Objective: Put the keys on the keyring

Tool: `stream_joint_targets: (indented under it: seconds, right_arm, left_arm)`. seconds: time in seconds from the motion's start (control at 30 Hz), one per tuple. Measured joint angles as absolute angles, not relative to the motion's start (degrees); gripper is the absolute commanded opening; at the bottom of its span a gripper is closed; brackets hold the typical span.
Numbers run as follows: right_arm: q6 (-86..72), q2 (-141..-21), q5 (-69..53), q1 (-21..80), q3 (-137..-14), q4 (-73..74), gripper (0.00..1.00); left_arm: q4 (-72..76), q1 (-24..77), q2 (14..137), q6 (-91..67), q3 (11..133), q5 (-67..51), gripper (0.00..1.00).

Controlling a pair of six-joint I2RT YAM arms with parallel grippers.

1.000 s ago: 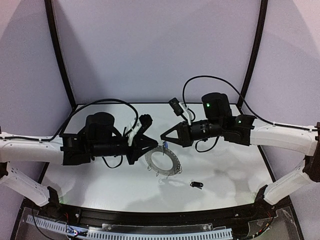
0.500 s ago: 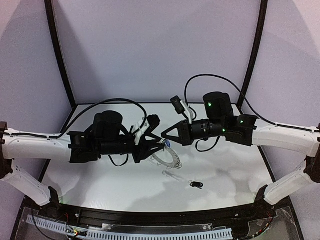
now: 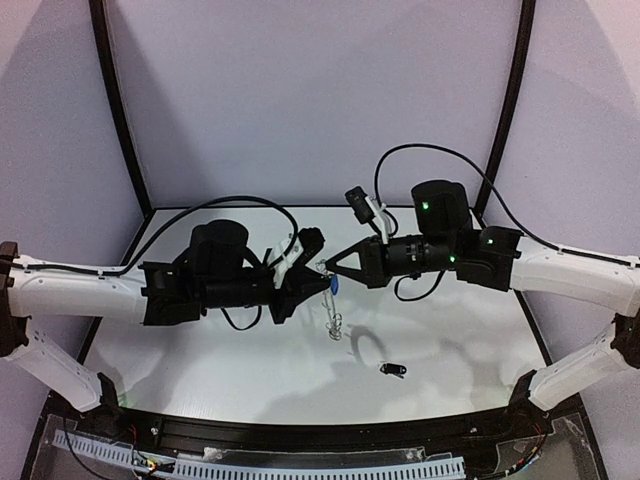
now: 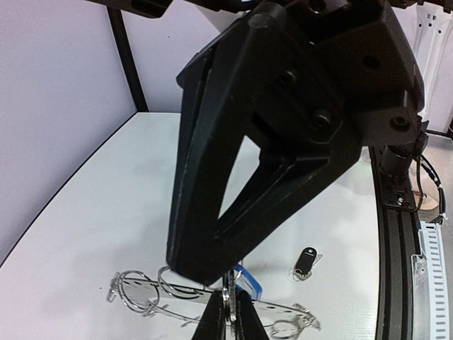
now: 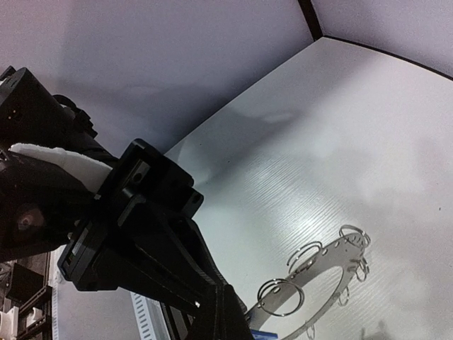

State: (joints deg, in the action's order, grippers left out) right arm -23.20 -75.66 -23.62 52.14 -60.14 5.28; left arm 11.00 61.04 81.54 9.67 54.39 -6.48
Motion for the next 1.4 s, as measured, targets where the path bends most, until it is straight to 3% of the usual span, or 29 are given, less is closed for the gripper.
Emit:
stream_joint_targets:
  seconds: [0.2,0.23,0.27,0.33,0.43,0.47,0.5,0.57,0.87,1.07,1.13,1.2,1.33,1.37,1.4]
  right_arm:
    - [-22.79,-73.06,-21.02,52.60,-60.07,7.35,0.00]
    - [-22.74,-72.58,-21.04,52.97,-59.99,7.25,0.00]
    - [-22.61,-72.36,-21.17,53.19,-59.96,7.09,0.00]
    - [-21.89,-71.77,-21.21,53.28,-59.83,6.81,0.00]
    - [-20.40,-71.26,-21.12,52.80,-59.24,6.59,0.00]
    - [-19.84,-71.26,-20.97,52.77,-59.22,6.61,0.00]
    - [-19.35,-71.29,-20.93,52.75,-59.22,6.61,0.00]
    - [-18.61,-71.37,-20.78,52.56,-59.22,6.59,0.00]
    - [-12.86,-81.19,-24.38,51.48,-58.02,4.01,0.00]
    - [-6.35,-91.53,-33.67,51.79,-57.93,3.40,0.18]
    - [-4.99,-93.73,-35.48,51.99,-57.80,2.94,0.20]
    - [-4.97,-95.07,-35.51,52.12,-57.14,2.15,0.32]
    - [-5.85,-95.81,-31.83,52.05,-56.14,1.45,0.60]
    - [-6.48,-95.68,-31.40,52.03,-55.92,1.13,0.88]
    - [-6.37,-95.29,-30.81,51.79,-55.40,0.32,0.97]
  left_arm:
    - [13.13,61.06,80.07,9.58,53.54,-6.74,0.01]
    - [13.50,61.30,79.26,9.54,53.10,-6.85,0.10]
    - [13.50,61.41,78.74,9.45,52.95,-7.03,0.25]
    - [13.32,61.45,77.56,9.17,52.53,-7.57,0.38]
    - [12.36,61.39,75.90,8.49,52.34,-8.19,0.69]
    - [11.94,61.34,75.31,7.94,52.34,-8.34,0.73]
    - [11.68,61.30,75.02,8.19,52.34,-8.34,0.88]
    - [10.90,61.30,74.26,6.92,52.21,-7.66,0.97]
    - [10.48,61.17,62.33,-5.32,39.59,11.64,0.99]
    - [8.73,54.81,50.98,-17.32,30.68,21.06,0.99]
    - [6.68,50.83,47.44,-22.20,28.05,22.41,0.99]
    - [4.75,48.31,45.32,-25.76,26.22,23.62,0.99]
    - [1.80,47.83,43.27,-29.41,24.12,24.27,0.99]
    - [1.39,47.83,42.96,-30.00,23.77,24.38,0.99]
    - [0.99,47.83,42.63,-30.41,23.44,24.43,0.99]
